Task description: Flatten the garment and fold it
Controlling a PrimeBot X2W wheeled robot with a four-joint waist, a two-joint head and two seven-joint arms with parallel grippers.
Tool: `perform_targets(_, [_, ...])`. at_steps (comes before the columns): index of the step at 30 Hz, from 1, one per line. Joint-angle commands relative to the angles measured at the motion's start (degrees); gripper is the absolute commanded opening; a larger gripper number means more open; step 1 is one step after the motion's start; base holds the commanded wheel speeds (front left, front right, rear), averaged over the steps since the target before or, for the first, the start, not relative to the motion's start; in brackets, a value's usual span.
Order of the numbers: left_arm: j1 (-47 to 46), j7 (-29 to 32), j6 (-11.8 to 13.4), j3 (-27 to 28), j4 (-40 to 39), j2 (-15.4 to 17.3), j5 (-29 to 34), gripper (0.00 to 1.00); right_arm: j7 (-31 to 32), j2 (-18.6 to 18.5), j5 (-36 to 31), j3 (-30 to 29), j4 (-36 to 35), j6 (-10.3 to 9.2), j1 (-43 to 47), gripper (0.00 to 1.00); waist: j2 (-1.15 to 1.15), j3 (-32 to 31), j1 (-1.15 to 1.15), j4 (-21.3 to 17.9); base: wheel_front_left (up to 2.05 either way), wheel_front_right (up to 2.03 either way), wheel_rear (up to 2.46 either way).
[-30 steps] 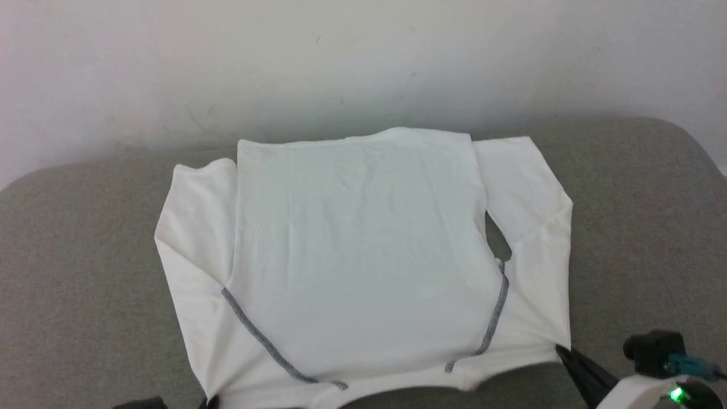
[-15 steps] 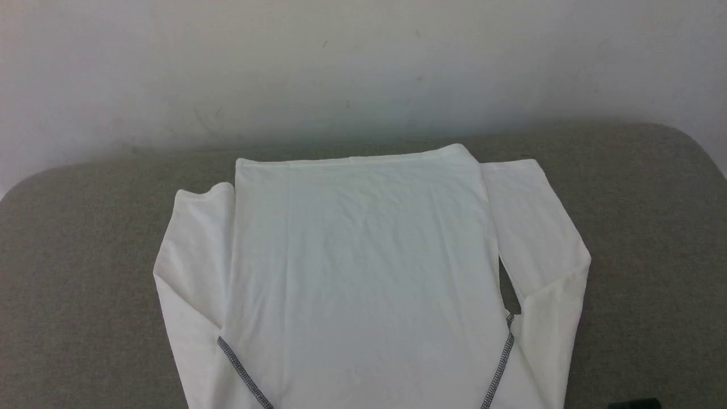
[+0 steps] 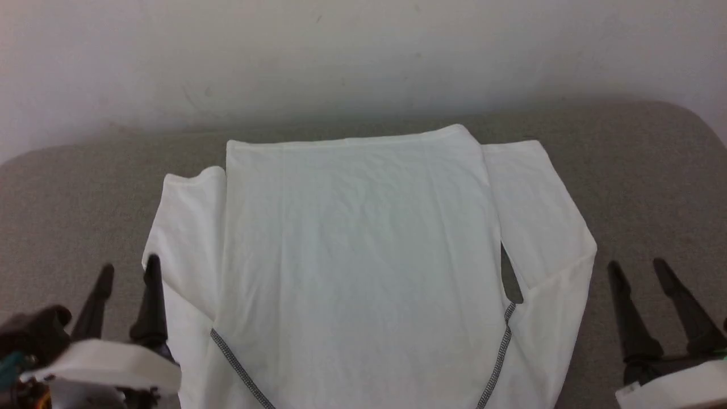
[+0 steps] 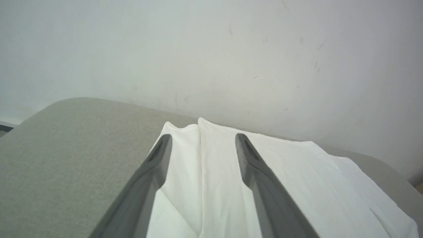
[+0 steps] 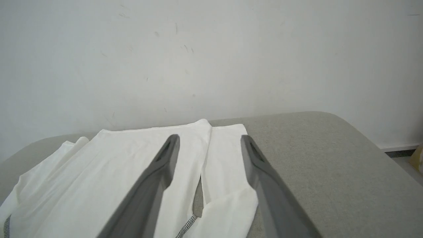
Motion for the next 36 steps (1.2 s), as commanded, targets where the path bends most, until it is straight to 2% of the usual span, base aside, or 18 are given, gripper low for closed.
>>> perform_targets(1, [-3.83, -1.37, 0.57, 0.79, 0.13, 1.09, 1.27, 1.0, -0.91, 0.45, -0.49, -0.73, -0.61, -0.05, -2.4, 1.0, 0.0, 2.79, 0.0, -0.69, 0.0, 0.0, 0.0])
perform_targets(5, [-14.06, -2.88, 0.55, 1.57, 4.38, 3.53, 2.68, 1.0, -2.02, 0.68, -1.52, -1.7, -0.45, -0.05, -7.98, 1.0, 0.0, 7.4, 0.0, -2.1, 0.0, 0.0, 0.0])
perform_targets(10, [-28.51, -1.77, -0.79, 2.11, 14.15, 7.79, 2.51, 1.0, -3.06, -0.07, -1.51, -1.18, 0.67, -0.05, -14.17, 1.0, 0.0, 13.5, 0.0, -3.79, 0.0, 0.0, 0.0])
perform_targets(15, [-41.96, 4.51, -4.02, 0.87, 26.53, 12.87, 1.01, 1.0, -4.02, -0.99, -0.75, 0.43, 2.98, -0.05, -18.49, 1.0, 0.0, 18.17, 0.0, -6.22, 0.0, 0.0, 0.0])
perform_targets(19, [-49.02, 13.26, -5.71, 0.28, 36.02, 16.72, -0.8, 1.0, -4.4, -1.29, 0.16, 2.2, 5.29, -0.05, -20.17, 1.0, 0.0, 20.15, 0.0, -8.51, 0.0, 0.0, 0.0])
perform_targets(23, [-52.83, 25.88, -6.42, 0.75, 43.19, 20.12, -4.54, 1.0, -4.19, -1.47, 0.88, 3.58, 7.38, -0.05, -20.94, 1.0, 0.0, 21.68, 0.0, -11.0, 0.0, 0.0, 0.0])
perform_targets(26, [-54.3, 32.66, -5.04, 1.71, 45.0, 22.69, -5.89, 1.0, -4.44, -1.62, 1.42, 4.2, 8.36, -0.05, -21.39, 1.0, 0.0, 23.01, 0.0, -12.61, 0.0, 0.0, 0.0])
perform_targets(32, [-51.97, 38.6, -1.95, 2.08, 45.84, 27.54, -4.12, 1.0, -5.03, -1.64, 2.65, 5.12, 9.95, -0.05, -21.87, 1.0, 0.0, 25.17, 0.0, -14.93, 0.0, 0.0, 0.0])
perform_targets(35, [-49.93, 41.57, -1.45, 2.24, 46.31, 27.7, -4.96, 1.0, -5.32, -1.85, 3.2, 5.27, 10.45, -0.05, -22.11, 1.0, 0.0, 25.63, 0.0, -15.42, 0.0, 0.0, 0.0])
perform_targets(36, [-49.19, 43.11, -1.54, 1.84, 46.54, 27.57, -5.22, 0.85, -5.31, -1.91, 3.3, 5.21, 10.62, -0.05, -22.15, 1.0, 0.0, 25.68, 0.0, -15.47, 0.0, 0.0, 0.0])
